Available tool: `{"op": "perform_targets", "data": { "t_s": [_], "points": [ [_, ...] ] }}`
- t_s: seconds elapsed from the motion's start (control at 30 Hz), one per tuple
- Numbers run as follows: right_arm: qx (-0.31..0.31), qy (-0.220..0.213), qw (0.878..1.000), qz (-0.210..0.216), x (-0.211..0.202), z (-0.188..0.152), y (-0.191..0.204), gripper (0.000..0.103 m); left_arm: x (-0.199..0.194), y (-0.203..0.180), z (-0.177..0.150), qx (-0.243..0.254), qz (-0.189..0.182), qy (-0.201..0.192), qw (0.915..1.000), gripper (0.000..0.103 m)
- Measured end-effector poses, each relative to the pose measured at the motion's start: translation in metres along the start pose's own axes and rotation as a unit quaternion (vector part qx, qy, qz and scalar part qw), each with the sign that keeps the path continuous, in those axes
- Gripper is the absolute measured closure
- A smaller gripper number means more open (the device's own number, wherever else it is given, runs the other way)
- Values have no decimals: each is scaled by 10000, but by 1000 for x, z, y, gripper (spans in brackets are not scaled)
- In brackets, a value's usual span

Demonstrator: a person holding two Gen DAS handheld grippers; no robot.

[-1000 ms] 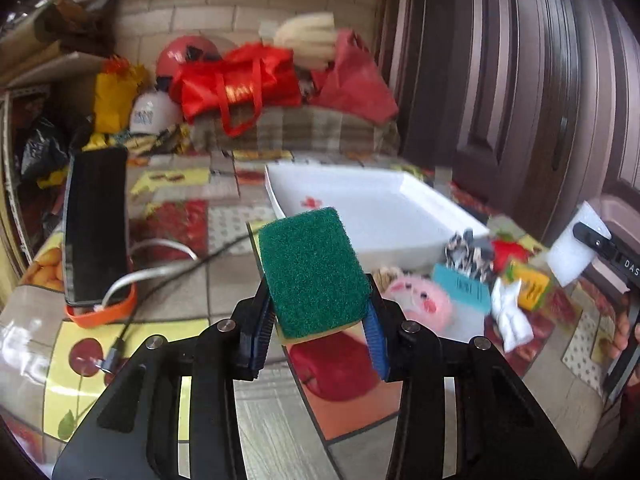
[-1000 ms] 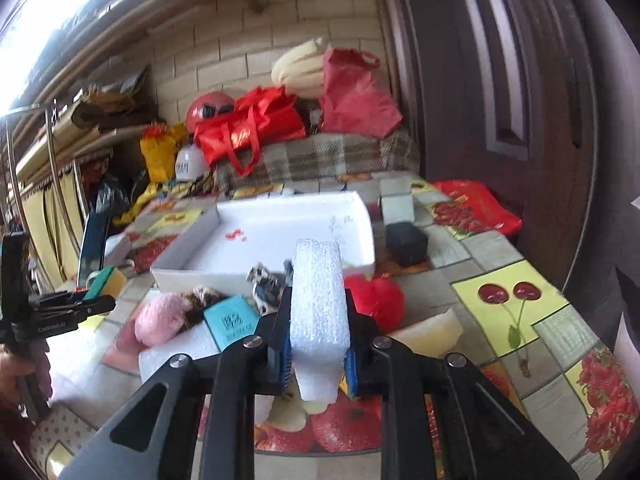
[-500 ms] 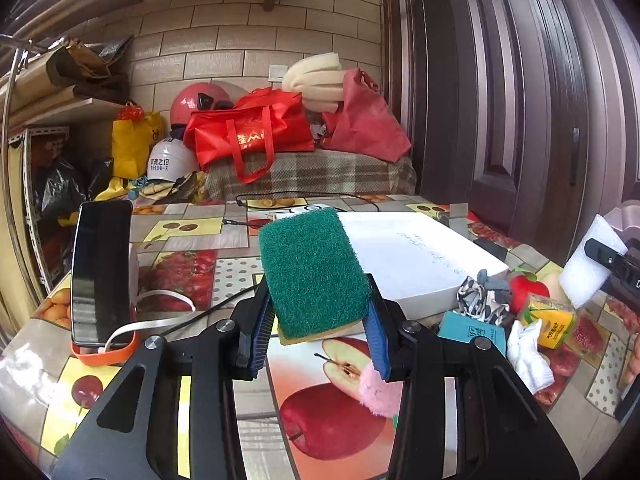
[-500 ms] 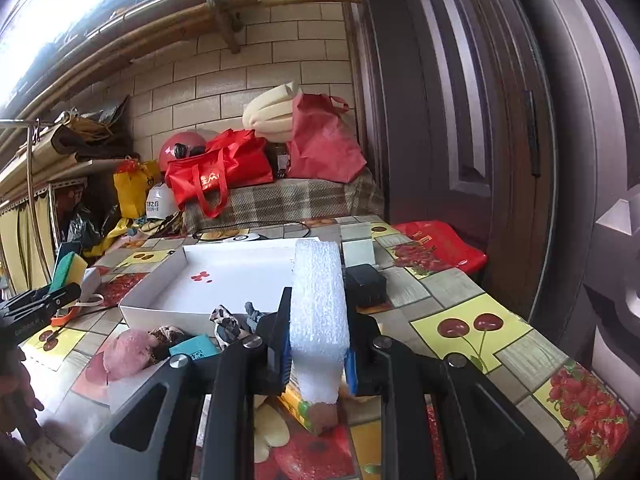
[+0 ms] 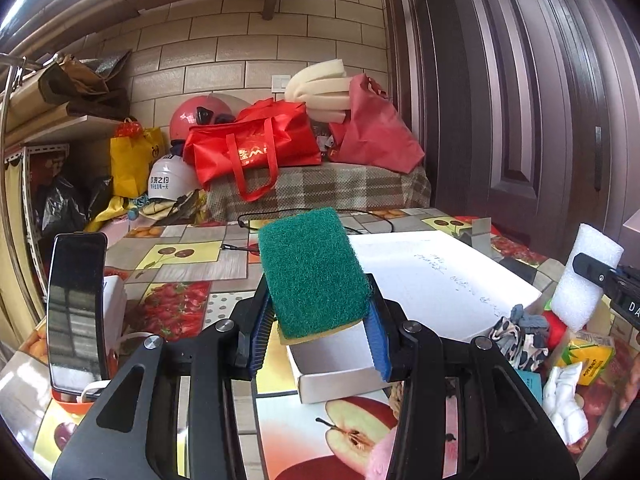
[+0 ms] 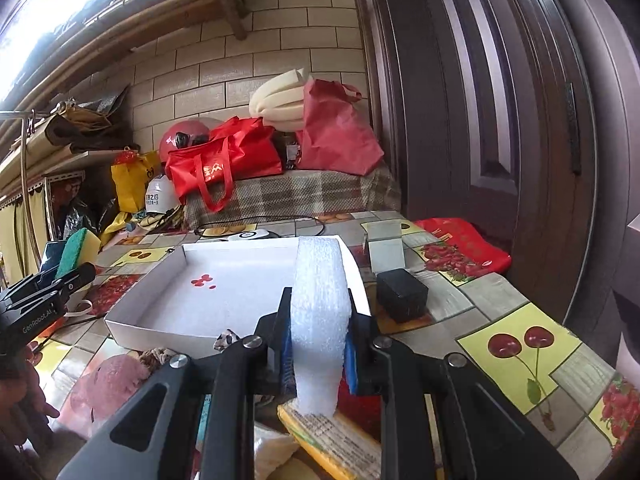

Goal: Organize soft objects
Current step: 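Drop the sponge into the white box with left tool while right tool places foam block inside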

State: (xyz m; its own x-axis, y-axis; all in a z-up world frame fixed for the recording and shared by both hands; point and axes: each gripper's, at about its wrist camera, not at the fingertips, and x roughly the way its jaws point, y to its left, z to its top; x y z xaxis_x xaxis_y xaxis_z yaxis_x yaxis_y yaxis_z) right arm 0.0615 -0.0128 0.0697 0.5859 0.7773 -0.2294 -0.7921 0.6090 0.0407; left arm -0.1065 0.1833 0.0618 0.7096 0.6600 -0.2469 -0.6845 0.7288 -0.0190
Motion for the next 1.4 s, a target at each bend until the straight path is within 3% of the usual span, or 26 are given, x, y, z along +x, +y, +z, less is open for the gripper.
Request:
{"op": "perform_targets", "data": {
  "t_s": [0.33, 0.7, 0.8, 0.83, 0.87, 0.93, 0.97, 1.0, 1.4],
  "points": [
    [-34, -225, 9996, -167, 48, 15, 13, 83, 40, -1, 11, -159, 16, 46, 9999, 62],
    [-151, 82, 9997, 183, 87, 21, 35, 83, 68, -9, 18, -94, -108, 156, 9998, 59],
    [-205, 153, 9994, 231, 92, 21, 39, 83, 72, -13, 18, 10, -171, 236, 9996, 49],
    [-240, 172, 9993, 234, 93, 21, 41, 82, 73, -14, 18, 26, -169, 263, 9995, 37],
    [-280, 199, 9992, 222, 93, 21, 43, 78, 73, -14, 18, 23, -160, 275, 9995, 22],
    [-291, 182, 9992, 188, 92, 21, 43, 38, 72, -14, 18, -7, -112, 263, 9996, 8],
    [-271, 162, 9994, 164, 91, 21, 42, 6, 73, -14, 18, -9, -116, 267, 9996, 0],
    [-257, 135, 9995, 137, 90, 21, 42, 0, 73, -14, 18, -8, -120, 268, 9996, 0],
    [-282, 61, 9996, 35, 89, 22, 43, 0, 71, -6, 18, -206, -69, 229, 9995, 0]
  ]
}}
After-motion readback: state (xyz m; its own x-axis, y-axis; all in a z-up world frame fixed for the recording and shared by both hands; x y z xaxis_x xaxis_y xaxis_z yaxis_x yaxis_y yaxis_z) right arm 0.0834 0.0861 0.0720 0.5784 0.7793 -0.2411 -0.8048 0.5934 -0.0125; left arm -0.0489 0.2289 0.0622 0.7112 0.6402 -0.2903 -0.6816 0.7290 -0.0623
